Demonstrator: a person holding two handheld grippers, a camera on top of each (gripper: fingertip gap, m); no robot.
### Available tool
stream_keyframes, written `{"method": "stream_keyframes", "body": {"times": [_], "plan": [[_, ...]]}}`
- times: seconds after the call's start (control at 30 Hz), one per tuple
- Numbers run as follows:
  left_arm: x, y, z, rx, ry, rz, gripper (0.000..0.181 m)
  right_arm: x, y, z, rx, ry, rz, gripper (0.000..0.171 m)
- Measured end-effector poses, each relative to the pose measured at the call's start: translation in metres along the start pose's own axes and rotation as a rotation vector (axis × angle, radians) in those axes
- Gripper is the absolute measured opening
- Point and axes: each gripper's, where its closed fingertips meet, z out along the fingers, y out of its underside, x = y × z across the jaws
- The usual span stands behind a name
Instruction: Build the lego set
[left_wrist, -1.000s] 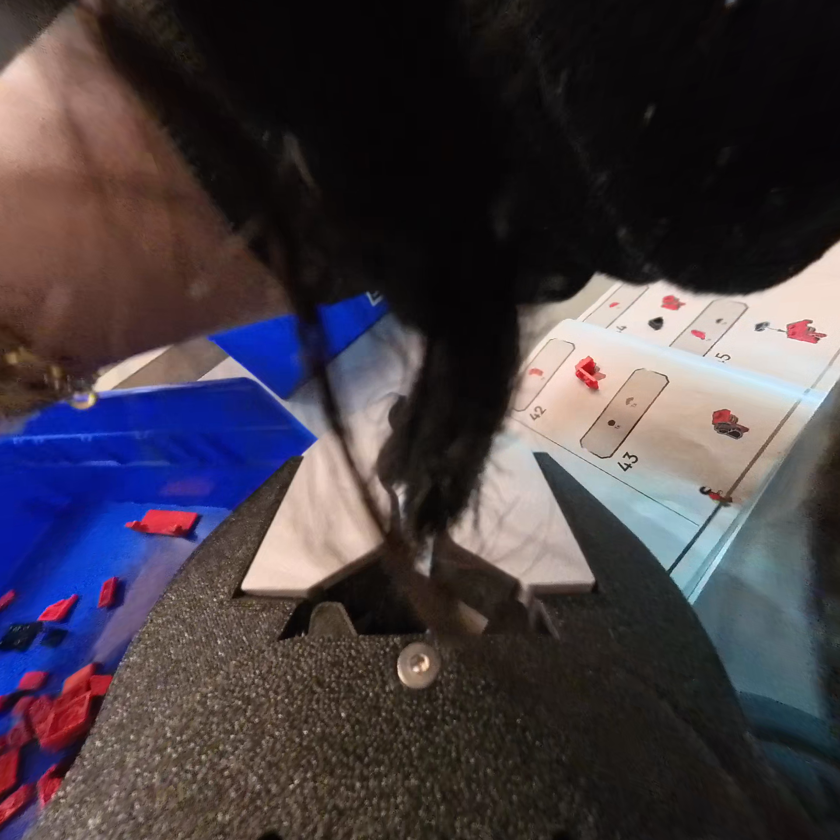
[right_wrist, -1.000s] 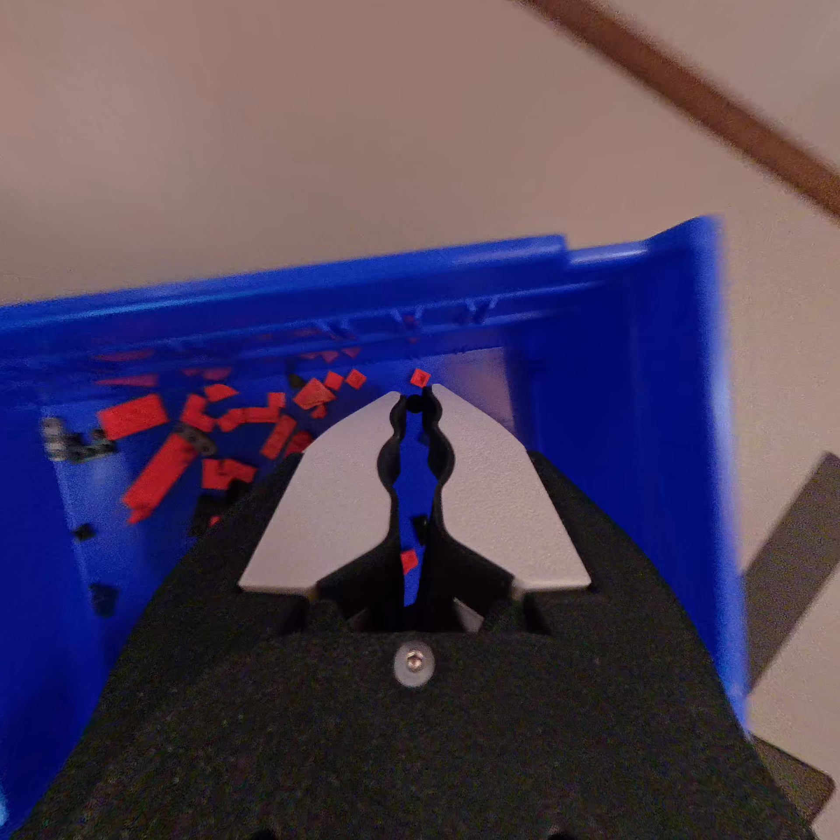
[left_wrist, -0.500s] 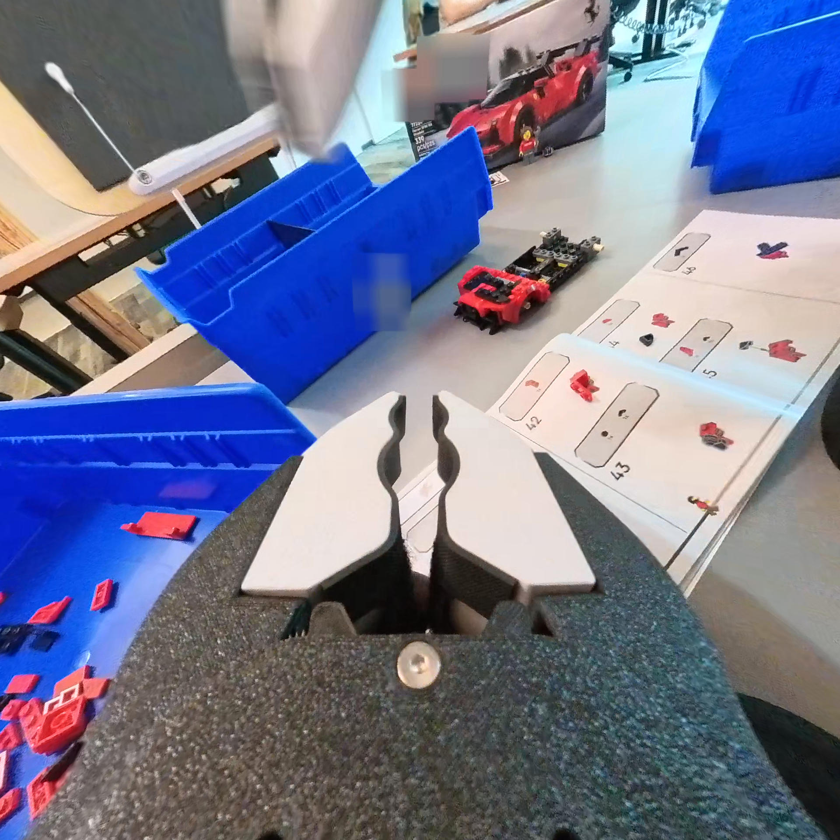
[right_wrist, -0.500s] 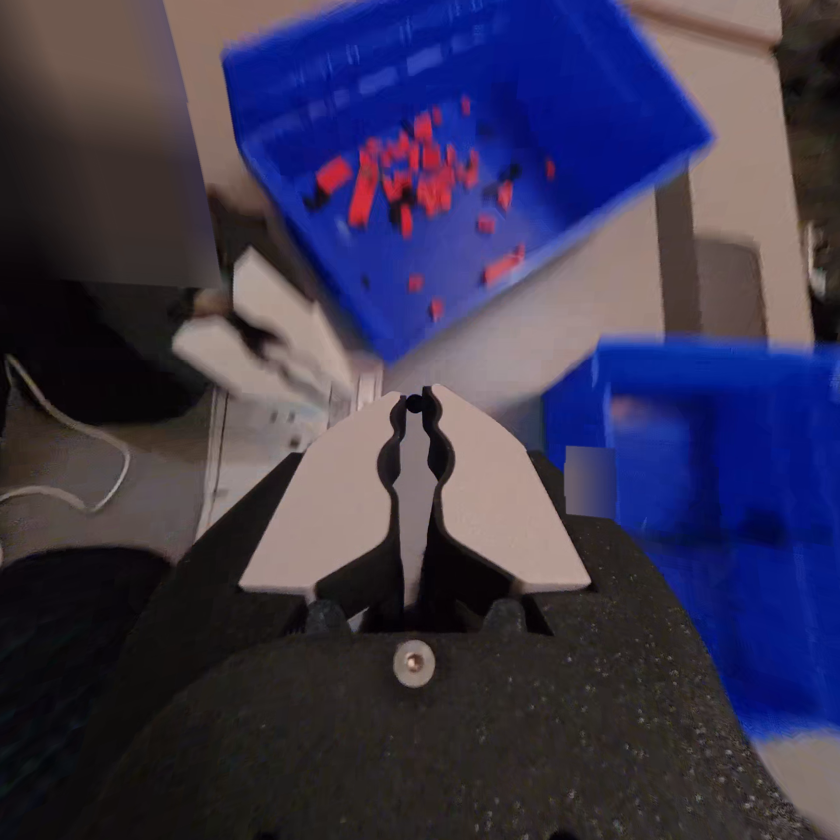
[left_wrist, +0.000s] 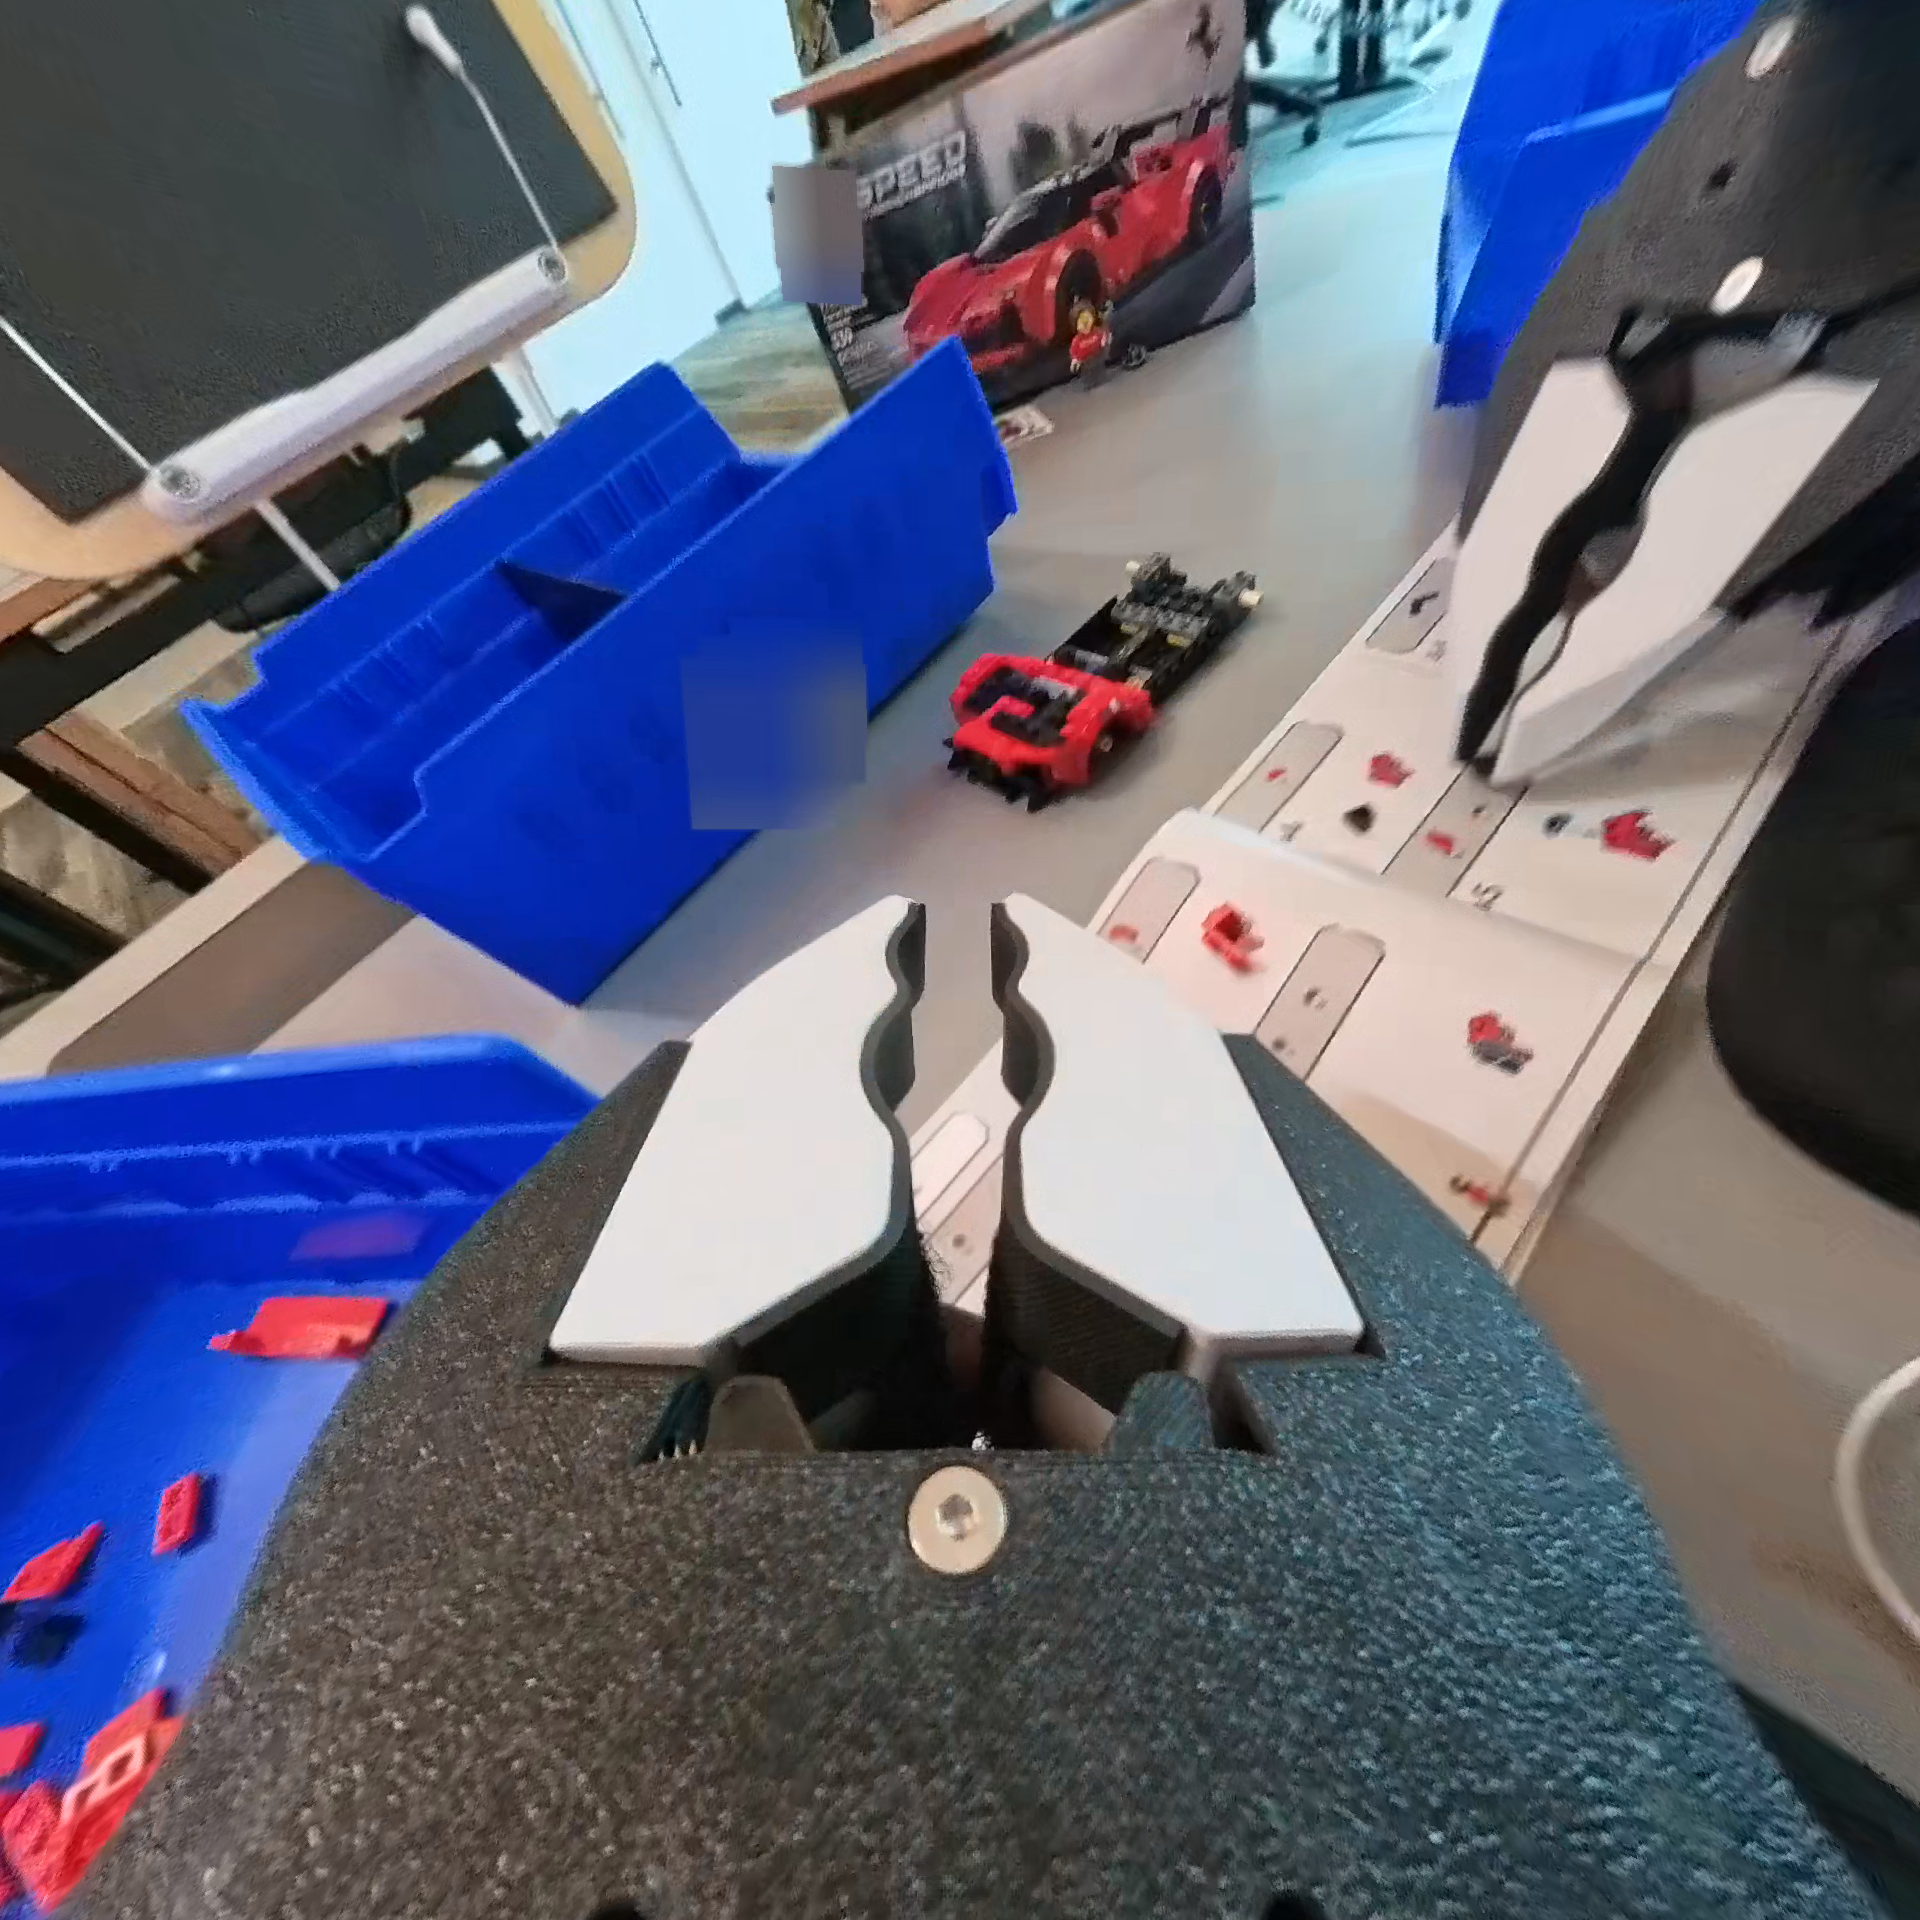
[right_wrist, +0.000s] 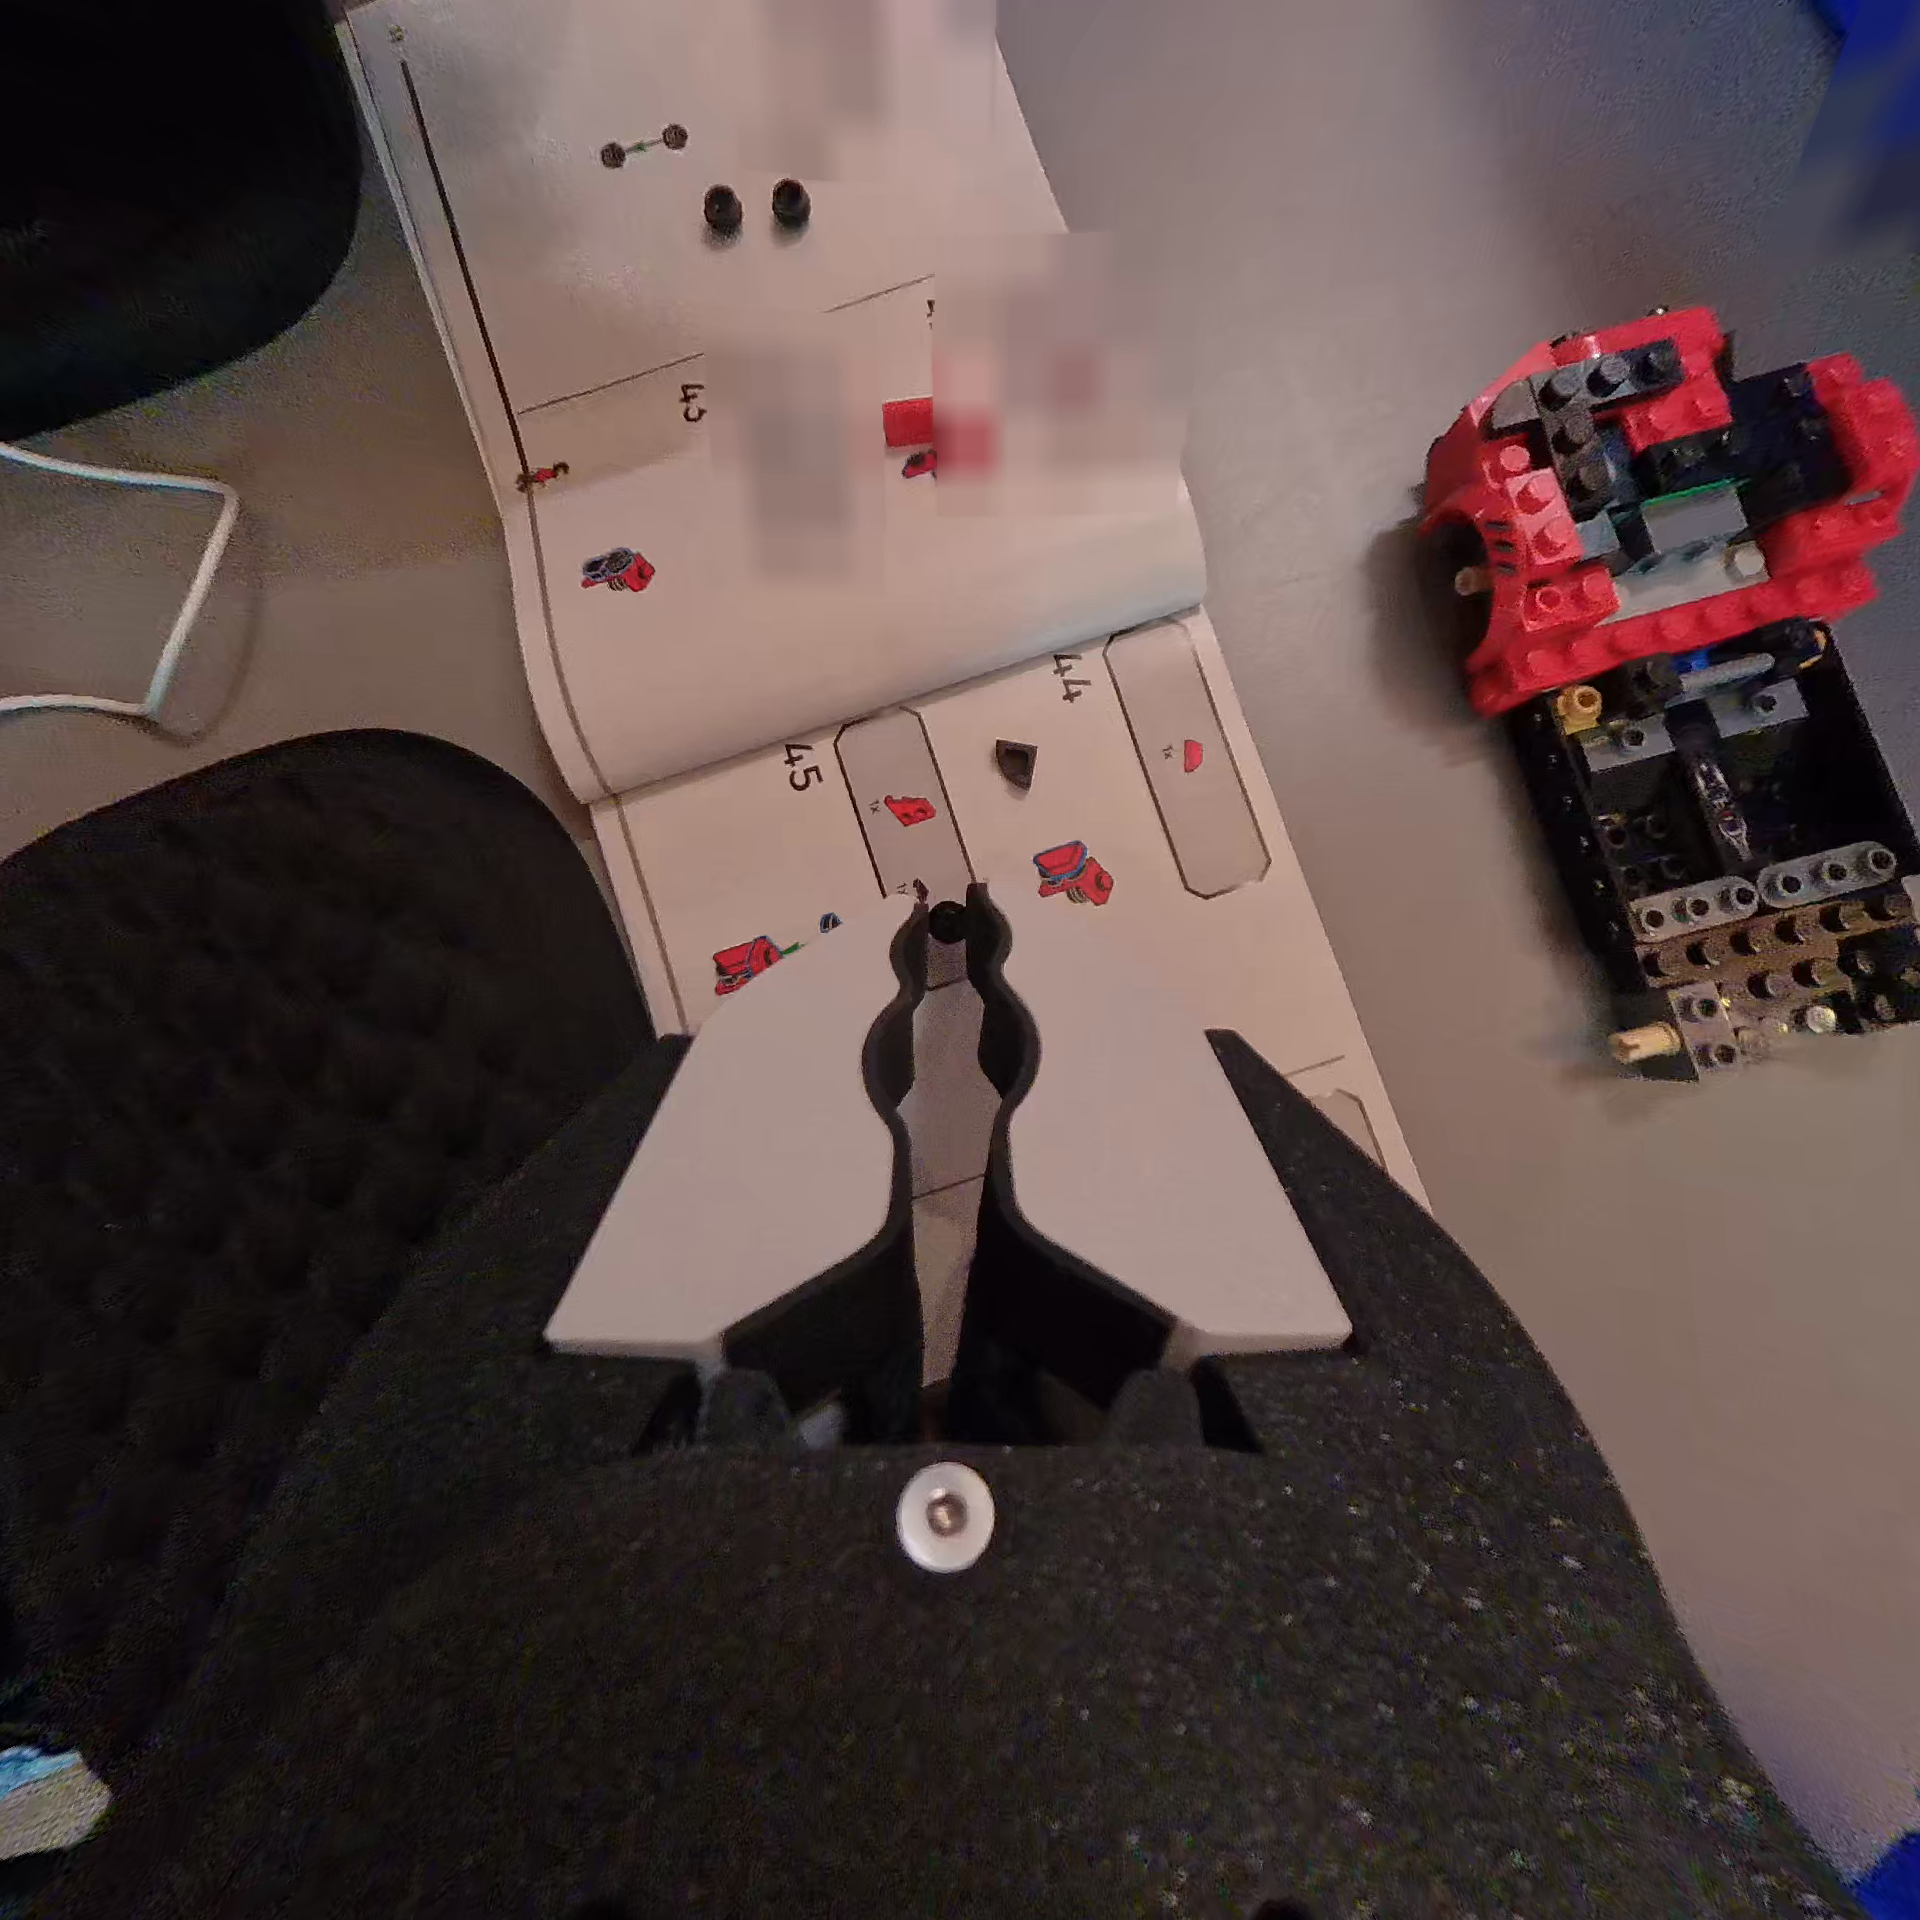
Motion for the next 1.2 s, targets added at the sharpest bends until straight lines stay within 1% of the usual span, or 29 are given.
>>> {"method": "stream_keyframes", "body": {"times": [0.1,0.17,0.2,0.23,0.33,0.47,0.57,0.63,0.7,0.77,0.8,0.87,0.9,0.93,1.03,1.13,1.2], "plan": [[0.011,-0.030,0.001,0.074,0.092,-0.126,0.011,0.001,0.003,0.007,0.003,0.004,-0.014,0.008],[0.014,-0.054,0.001,0.154,0.145,-0.207,0.011,0.001,0.003,0.007,0.027,0.000,-0.011,0.014],[0.012,-0.060,0.002,0.177,0.151,-0.225,0.011,-0.001,0.003,0.006,0.030,-0.014,-0.009,0.023],[0.009,-0.062,0.005,0.186,0.148,-0.228,0.011,-0.003,0.004,0.005,0.035,-0.031,-0.006,0.025],[0.006,-0.049,0.018,0.145,0.152,-0.220,0.011,-0.005,-0.005,0.001,0.128,-0.061,0.029,0.025],[0.010,-0.028,0.023,0.117,0.206,-0.259,0.012,-0.004,-0.011,-0.006,0.162,-0.066,0.044,0.025],[0.011,-0.014,0.022,0.095,0.235,-0.237,0.012,-0.010,-0.036,-0.011,0.235,-0.100,0.024,0.025],[0.011,-0.012,0.016,0.103,0.264,-0.239,0.012,-0.012,-0.053,-0.010,0.239,-0.093,-0.011,0.023],[0.004,-0.023,0.005,0.161,0.289,-0.292,0.012,-0.013,-0.066,-0.005,0.200,-0.089,-0.055,0.019],[-0.014,-0.039,-0.010,0.266,0.256,-0.357,0.009,-0.012,-0.077,0.005,0.161,-0.082,-0.099,0.014],[-0.026,-0.046,-0.017,0.332,0.216,-0.396,0.007,-0.010,-0.080,0.011,0.134,-0.075,-0.116,0.013],[-0.051,-0.054,-0.033,0.486,0.082,-0.466,0.004,-0.006,-0.081,0.024,0.073,-0.066,-0.140,0.013],[-0.057,-0.055,-0.038,0.545,0.040,-0.484,0.003,-0.005,-0.079,0.030,0.053,-0.064,-0.150,0.013],[-0.057,-0.052,-0.040,0.566,0.027,-0.491,0.003,-0.002,-0.077,0.035,0.042,-0.053,-0.160,0.013],[-0.041,-0.040,-0.031,0.492,0.074,-0.477,0.004,0.001,-0.070,0.045,0.042,-0.060,-0.158,0.014],[-0.031,-0.040,-0.024,0.459,0.106,-0.428,0.005,0.002,-0.069,0.049,0.059,-0.074,-0.140,0.014],[-0.021,-0.039,-0.020,0.427,0.160,-0.408,0.006,0.004,-0.069,0.051,0.071,-0.064,-0.148,0.013]]}}
